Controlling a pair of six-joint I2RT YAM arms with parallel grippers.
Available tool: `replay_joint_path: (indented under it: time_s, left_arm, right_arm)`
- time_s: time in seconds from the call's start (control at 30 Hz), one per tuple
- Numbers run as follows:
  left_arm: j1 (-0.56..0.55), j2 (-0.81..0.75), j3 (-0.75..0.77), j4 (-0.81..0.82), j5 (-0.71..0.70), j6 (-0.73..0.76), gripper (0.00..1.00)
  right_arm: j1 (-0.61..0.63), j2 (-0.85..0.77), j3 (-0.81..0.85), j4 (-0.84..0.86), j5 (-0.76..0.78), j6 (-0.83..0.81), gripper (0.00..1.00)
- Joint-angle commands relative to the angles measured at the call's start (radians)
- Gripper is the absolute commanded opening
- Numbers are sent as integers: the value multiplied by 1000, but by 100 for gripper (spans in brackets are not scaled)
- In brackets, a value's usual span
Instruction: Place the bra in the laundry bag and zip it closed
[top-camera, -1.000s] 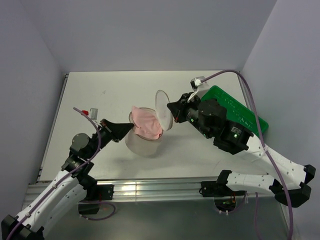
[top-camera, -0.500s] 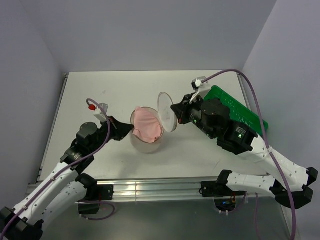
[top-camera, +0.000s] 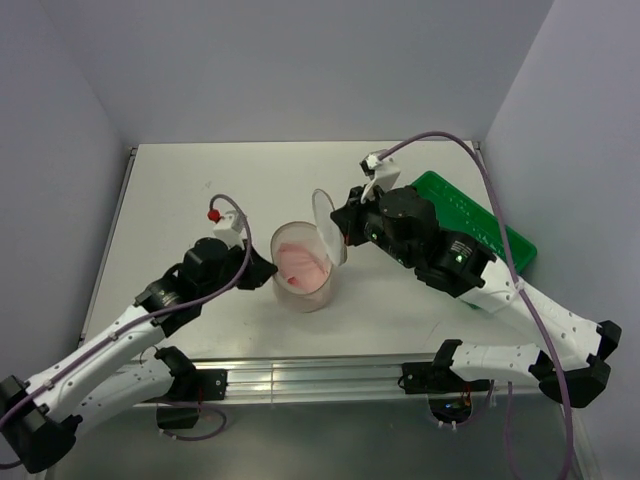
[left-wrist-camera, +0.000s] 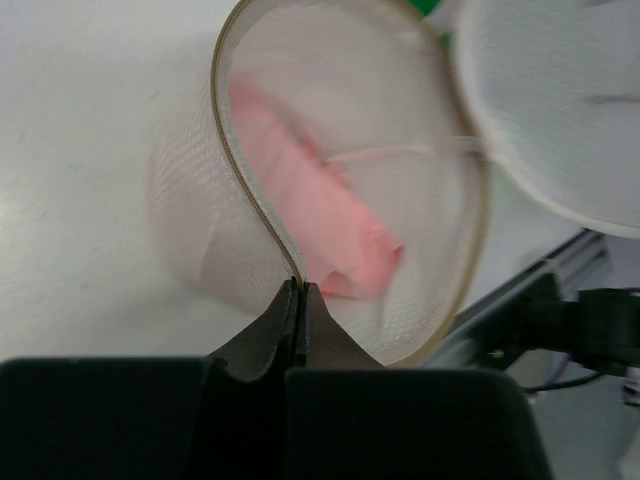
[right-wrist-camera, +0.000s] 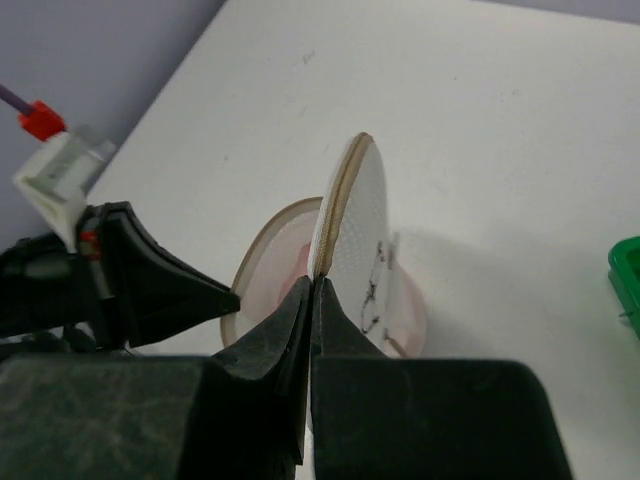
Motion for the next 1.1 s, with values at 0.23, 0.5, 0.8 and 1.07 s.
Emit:
replay_joint_path:
  time_s: [0.23, 0.5, 0.8, 1.07]
  left_arm:
    - [-51, -78, 110, 41, -91, -4, 0]
    - [-55, -71, -6, 137, -55, -38, 0]
    - [-55, -12, -99, 274, -113, -16, 0]
    - [-48, -23, -97, 324, -85, -36, 0]
  right_arm:
    - [-10, -49, 12, 83, 57, -19, 0]
    - [-9, -113, -15, 24, 55, 24, 0]
    - [131, -9, -54, 34, 181, 82, 0]
    - [232, 163, -6, 128, 81, 105, 58]
